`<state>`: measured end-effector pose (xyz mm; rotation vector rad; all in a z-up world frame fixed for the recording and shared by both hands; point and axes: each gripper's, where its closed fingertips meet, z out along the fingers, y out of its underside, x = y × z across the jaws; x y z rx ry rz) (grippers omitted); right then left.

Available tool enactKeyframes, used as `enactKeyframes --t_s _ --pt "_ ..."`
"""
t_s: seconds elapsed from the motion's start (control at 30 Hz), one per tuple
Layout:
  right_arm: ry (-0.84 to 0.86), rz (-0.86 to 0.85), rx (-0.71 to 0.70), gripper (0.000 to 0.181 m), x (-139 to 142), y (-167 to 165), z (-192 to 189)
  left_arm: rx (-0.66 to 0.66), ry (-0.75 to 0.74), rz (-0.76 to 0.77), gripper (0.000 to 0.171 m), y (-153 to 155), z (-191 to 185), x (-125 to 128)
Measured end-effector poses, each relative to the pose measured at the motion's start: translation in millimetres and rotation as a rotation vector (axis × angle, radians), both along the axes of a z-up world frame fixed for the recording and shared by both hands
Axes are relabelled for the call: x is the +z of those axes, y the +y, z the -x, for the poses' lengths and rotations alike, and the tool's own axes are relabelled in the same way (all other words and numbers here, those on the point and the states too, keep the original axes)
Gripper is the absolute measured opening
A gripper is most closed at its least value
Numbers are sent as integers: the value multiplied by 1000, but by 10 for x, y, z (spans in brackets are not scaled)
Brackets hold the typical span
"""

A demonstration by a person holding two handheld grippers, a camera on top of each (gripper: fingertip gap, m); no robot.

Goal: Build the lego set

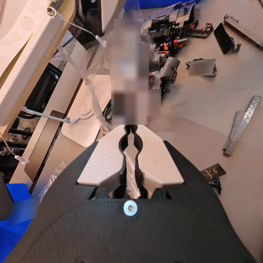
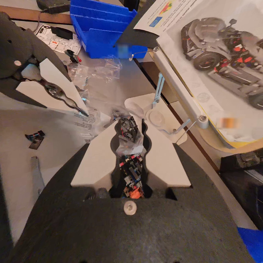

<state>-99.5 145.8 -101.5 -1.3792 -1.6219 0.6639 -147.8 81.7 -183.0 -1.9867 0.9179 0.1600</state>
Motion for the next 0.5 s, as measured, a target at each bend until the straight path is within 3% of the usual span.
enactKeyframes --t_s 0.1,0.3,0.5 --pt "-136 47 39 22 -130 -89 -420 -6 9 -4 0 -3 -17 8" --pt "-524 94 68 31 -930 -274 -1369 -26 -1 -21 2 -21 -85 58" --pt "-706 99 108 28 -1580 -306 -1798 -49 21 -30 7 -35 -162 71"
